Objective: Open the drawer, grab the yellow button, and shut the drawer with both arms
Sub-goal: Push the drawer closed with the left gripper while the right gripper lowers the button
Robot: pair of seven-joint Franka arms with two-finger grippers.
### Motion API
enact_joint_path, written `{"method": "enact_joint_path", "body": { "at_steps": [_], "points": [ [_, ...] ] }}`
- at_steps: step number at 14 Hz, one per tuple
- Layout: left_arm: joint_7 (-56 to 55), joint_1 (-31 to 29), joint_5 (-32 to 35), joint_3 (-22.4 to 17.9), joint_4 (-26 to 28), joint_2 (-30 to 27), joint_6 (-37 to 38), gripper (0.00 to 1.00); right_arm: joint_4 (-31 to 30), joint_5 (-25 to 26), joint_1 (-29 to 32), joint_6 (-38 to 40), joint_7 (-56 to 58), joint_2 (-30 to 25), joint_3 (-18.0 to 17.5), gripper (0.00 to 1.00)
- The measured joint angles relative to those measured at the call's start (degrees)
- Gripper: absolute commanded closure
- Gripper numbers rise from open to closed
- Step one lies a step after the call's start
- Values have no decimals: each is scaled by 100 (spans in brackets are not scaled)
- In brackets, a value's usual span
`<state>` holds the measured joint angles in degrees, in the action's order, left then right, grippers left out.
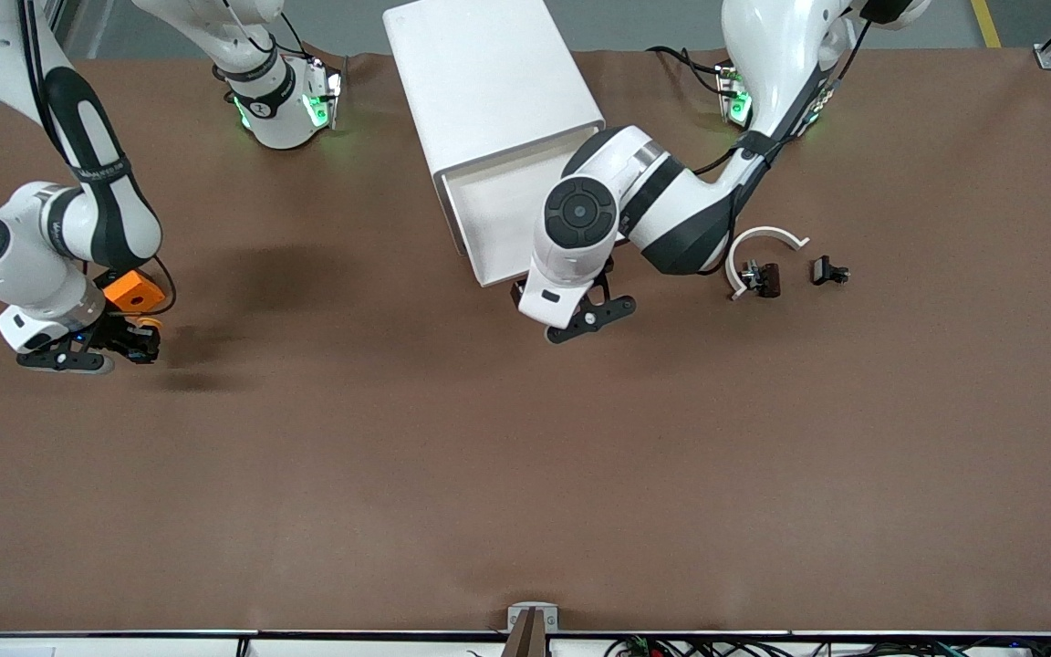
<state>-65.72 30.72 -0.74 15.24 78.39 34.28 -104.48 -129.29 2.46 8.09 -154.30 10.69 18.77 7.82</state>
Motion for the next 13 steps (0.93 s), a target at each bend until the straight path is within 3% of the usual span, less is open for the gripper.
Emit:
{"method": "enact_joint_path", "body": {
  "at_steps": [4, 11, 12, 13],
  "points": [
    [-177, 187, 1, 14, 82, -1, -6, 0, -38, 0, 33, -287, 1, 354, -6, 100],
    [-773, 394, 3, 221, 193, -2, -9, 0, -37, 0, 38, -333, 1, 449, -12, 100],
    [-900, 471, 3, 227, 203, -2, -9, 0, -36, 0, 38, -333, 1, 449, -13, 85],
    [-1010, 546, 3, 230, 210, -2, -9, 0, -36, 0, 38, -333, 1, 449, -14, 53]
  ]
}}
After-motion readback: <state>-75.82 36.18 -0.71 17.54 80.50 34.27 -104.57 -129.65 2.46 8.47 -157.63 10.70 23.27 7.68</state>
